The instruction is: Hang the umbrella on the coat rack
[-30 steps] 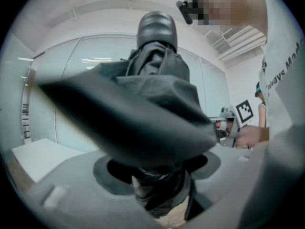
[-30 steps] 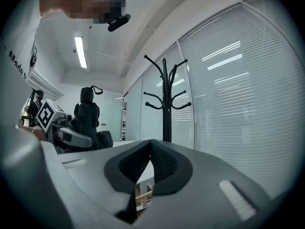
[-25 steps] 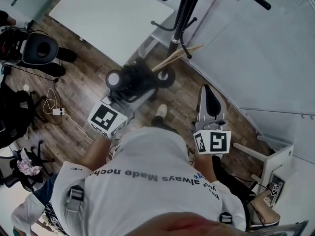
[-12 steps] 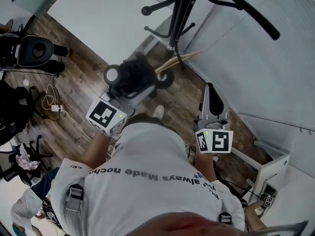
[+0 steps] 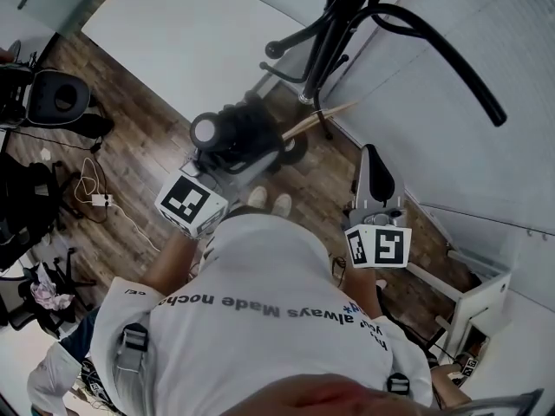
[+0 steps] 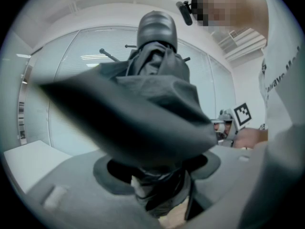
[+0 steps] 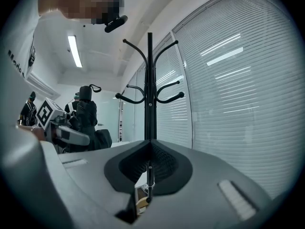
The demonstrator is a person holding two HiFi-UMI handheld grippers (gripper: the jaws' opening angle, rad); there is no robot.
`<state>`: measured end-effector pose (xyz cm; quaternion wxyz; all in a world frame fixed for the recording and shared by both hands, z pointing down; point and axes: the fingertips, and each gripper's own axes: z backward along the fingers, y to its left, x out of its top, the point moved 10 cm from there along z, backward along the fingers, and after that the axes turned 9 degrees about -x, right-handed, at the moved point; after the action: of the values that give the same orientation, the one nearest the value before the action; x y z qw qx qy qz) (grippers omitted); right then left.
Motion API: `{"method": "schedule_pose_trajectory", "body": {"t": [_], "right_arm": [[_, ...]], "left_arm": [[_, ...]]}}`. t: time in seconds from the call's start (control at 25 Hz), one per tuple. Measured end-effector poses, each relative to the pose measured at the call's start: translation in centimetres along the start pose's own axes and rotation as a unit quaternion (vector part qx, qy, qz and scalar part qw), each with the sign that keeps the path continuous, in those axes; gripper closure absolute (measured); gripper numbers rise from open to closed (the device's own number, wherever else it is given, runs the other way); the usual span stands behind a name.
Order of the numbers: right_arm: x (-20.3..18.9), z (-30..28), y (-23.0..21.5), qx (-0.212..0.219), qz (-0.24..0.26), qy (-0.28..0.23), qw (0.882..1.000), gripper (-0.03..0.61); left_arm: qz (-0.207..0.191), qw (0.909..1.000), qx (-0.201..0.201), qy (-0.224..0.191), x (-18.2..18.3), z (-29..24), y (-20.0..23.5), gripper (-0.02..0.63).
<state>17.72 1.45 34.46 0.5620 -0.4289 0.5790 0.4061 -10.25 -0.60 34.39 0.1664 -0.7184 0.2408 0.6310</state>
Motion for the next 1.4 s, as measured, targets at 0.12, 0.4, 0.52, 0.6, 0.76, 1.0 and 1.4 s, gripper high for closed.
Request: {"method": "schedule_pose_trajectory", "body": {"t": [0.12, 0.4, 0.52, 0.6, 0.76, 1.0, 1.4], "right_arm": [[0.8, -1.1, 0.6, -0.005, 0.002, -0.004, 1.000, 0.577], [1.2, -2.5, 1.5, -0.018, 0.005, -0.004, 1.000, 0.577], [1.2, -2.8, 1.6, -0.019, 0.007, -0.002, 1.000, 0.577], [1.2, -3.0, 1.3, -0.022, 0.008, -0.002, 1.000, 0.577], [1.2, -3.3, 1.2, -0.025, 0.010, -0.003, 1.000, 0.577], [1.1, -3.7, 1.0, -0.025, 0.014, -0.002, 1.000, 0.577], [0.9, -4.3, 0.1, -0.031, 0.013, 0.003, 0.999, 0.577]], "left_arm": [[-0.003, 0.9999, -0.012, 0.002, 0.6, 0.0, 1.4, 0.319], [-0.010, 0.9992, -0.036, 0.011, 1.3, -0.4, 3.5, 0.319], [-0.010, 0.9989, -0.042, 0.017, 1.2, -0.9, 4.1, 0.319], [-0.013, 0.9987, -0.046, 0.018, 1.3, -1.3, 4.5, 0.319], [-0.022, 0.9982, -0.053, 0.019, 1.5, -2.0, 5.1, 0.319], [-0.031, 0.9976, -0.058, 0.021, 1.8, -3.2, 5.9, 0.319], [-0.016, 0.9980, -0.057, 0.024, 1.5, -4.9, 7.6, 0.319]]}}
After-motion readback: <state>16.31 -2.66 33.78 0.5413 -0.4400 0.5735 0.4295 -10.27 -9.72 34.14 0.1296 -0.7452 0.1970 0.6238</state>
